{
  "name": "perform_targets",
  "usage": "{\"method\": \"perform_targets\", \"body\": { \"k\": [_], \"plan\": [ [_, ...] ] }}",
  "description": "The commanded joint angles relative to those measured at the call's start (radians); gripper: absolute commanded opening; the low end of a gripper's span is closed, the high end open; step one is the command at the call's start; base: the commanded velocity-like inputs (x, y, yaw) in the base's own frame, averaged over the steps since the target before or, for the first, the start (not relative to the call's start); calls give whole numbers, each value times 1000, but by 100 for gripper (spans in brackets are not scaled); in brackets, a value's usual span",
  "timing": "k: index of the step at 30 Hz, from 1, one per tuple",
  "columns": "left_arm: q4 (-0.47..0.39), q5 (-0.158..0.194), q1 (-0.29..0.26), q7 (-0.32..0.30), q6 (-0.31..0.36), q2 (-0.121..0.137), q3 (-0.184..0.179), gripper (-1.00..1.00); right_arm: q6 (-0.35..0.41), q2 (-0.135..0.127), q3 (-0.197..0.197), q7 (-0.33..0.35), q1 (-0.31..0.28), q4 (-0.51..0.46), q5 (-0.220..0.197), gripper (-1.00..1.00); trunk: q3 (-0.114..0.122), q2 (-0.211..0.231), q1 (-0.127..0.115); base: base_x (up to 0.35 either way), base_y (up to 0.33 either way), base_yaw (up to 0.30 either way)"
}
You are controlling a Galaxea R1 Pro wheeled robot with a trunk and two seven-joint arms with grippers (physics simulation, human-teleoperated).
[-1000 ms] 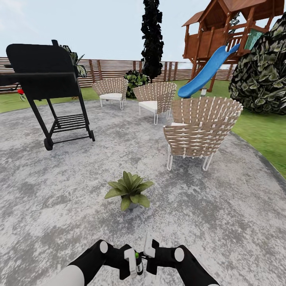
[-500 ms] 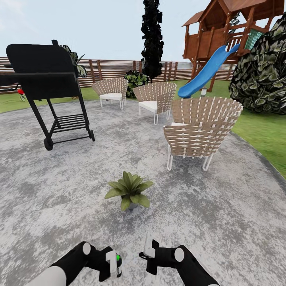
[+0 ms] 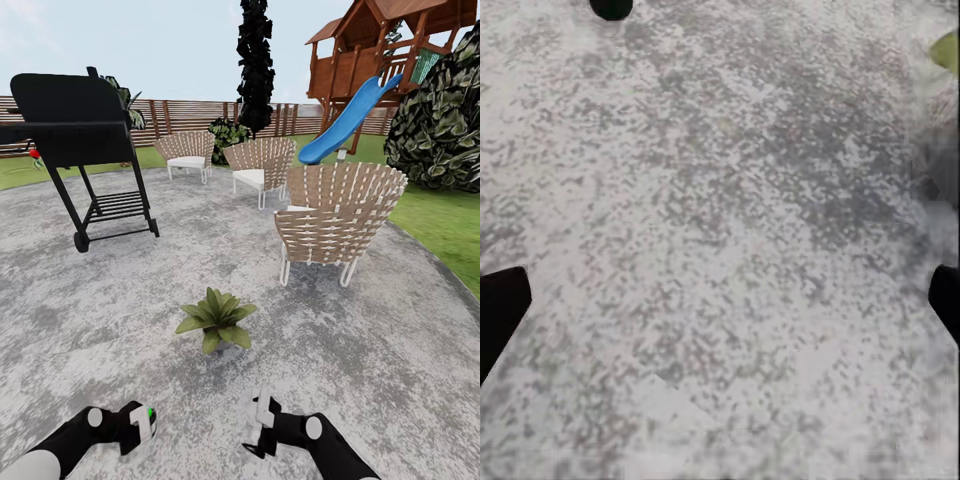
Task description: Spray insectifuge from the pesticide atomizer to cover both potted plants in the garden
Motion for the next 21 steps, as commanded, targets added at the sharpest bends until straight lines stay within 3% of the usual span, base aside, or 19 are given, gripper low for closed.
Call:
{"method": "perform_targets", "body": {
  "k": [1, 3, 5, 6, 8, 9, 11, 13, 14, 17, 21],
  "plan": [
    [0, 17, 0, 41, -4, 1, 40, -100, -6, -22, -51, -26, 0, 9, 7, 100, -1, 0, 0, 0, 0, 0],
    [9, 60, 1, 125, -3, -1, 124, -100, -7, -53, -185, -74, 0, 66, 5, 100, -1, 0, 0, 0, 0, 0],
    [88, 109, 1, 240, -8, -5, 245, -100, -10, -97, -458, -193, 1, 205, 6, 100, -1, 0, 0, 0, 0, 0],
    [113, 120, 1, 259, -9, -7, 274, -100, -10, -113, -519, -235, 2, 233, 7, 100, -1, 0, 0, 0, 0, 0],
    [145, 144, 1, 280, -3, -15, 323, -100, -11, -141, -596, -319, 4, 294, 6, 100, -1, 0, 0, 0, 0, 0],
    [156, 161, 1, 288, 10, -26, 352, -100, -14, -153, -623, -385, 6, 343, 6, 100, -1, 0, 0, 0, 0, 0],
    [163, 181, -1, 291, 68, -45, 375, -100, -19, -160, -641, -506, 7, 388, 4, 100, -1, 0, 0, 0, 0, 0],
    [160, 191, -4, 285, 171, -65, 384, -100, -41, -162, -649, -660, 14, 410, 1, 100, -1, 0, 0, 0, 0, 0],
    [159, 194, -8, 278, 256, -80, 387, -100, -68, -162, -652, -760, 28, 426, -9, 100, -1, 0, 0, 0, 0, 0],
    [157, 196, -13, 265, 380, -105, 386, -100, -108, -163, -654, -846, 51, 484, -78, 100, -1, 0, 0, 0, 0, 0],
    [156, 198, -19, 263, 445, -115, 385, -100, -121, -166, -655, -875, 59, 511, -174, 100, -1, 0, 0, 0, 0, 0]
  ]
}}
